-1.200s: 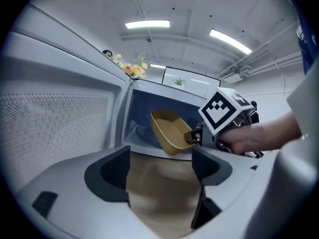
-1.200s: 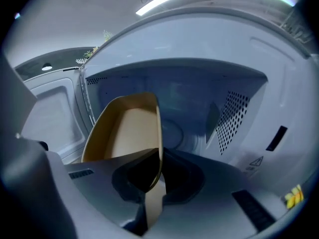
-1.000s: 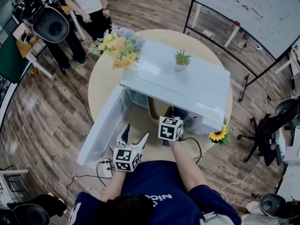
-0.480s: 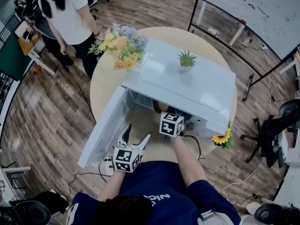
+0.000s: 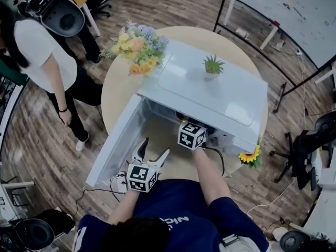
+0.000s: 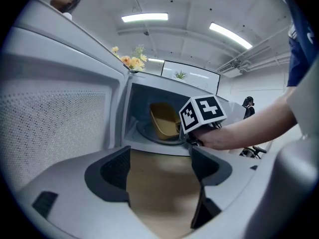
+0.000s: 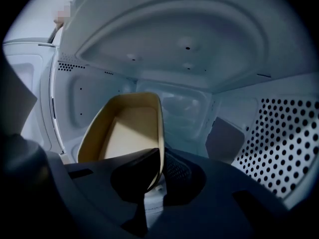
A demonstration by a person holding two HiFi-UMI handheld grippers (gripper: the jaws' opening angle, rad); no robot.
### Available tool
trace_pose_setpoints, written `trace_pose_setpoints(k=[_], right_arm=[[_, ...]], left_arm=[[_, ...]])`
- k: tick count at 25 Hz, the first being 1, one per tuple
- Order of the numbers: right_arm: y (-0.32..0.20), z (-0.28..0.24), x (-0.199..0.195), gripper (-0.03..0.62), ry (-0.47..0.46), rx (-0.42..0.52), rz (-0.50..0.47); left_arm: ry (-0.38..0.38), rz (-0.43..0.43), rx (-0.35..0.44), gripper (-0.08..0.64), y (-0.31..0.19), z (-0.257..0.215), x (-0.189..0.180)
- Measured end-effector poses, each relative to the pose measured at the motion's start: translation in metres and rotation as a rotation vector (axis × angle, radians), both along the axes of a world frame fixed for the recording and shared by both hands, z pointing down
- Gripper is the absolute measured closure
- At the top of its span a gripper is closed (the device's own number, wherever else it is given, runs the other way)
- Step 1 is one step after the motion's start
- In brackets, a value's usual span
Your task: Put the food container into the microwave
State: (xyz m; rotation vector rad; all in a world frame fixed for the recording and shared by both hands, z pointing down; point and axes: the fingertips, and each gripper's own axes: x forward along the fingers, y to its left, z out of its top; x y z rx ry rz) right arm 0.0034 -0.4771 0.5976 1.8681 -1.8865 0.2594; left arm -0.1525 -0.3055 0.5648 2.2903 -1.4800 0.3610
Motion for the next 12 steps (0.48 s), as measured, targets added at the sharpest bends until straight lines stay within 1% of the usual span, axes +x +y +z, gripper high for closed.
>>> trace_pose_setpoints(k=[4, 6, 7, 10, 12], right_arm=[[-0.0008, 0.0024, -0.0003, 0.558, -0.004, 0.003, -0.003], [-0.0008, 0.0026, -0.0008, 0.547, -0.011, 0.011, -0.003], [-0.0007, 0.0023, -0.0008, 0.532, -0.016, 0.018, -0.003], [-0.0028, 0.0001, -0.0015, 0.426, -0.042, 0.033, -0.004], [-0.0047, -0.003, -0.0031, 0.386, -0.061, 0.044, -0.013]], left_arm=[[-0.009, -0.032, 0.009, 0.191, 0.0001, -0.0005, -0.007], [-0.008, -0.034, 0.0, 0.195, 0.0007, 0.0013, -0.0081], [-0.011, -0.031, -0.006, 0.195, 0.001, 0.0028, -0.0077], [-0.022, -0.016, -0.018, 0.195, 0.0008, 0.0055, -0.0043], [-0.015, -0.01, -0.018, 0.195, -0.0001, 0.0049, -0.0014]])
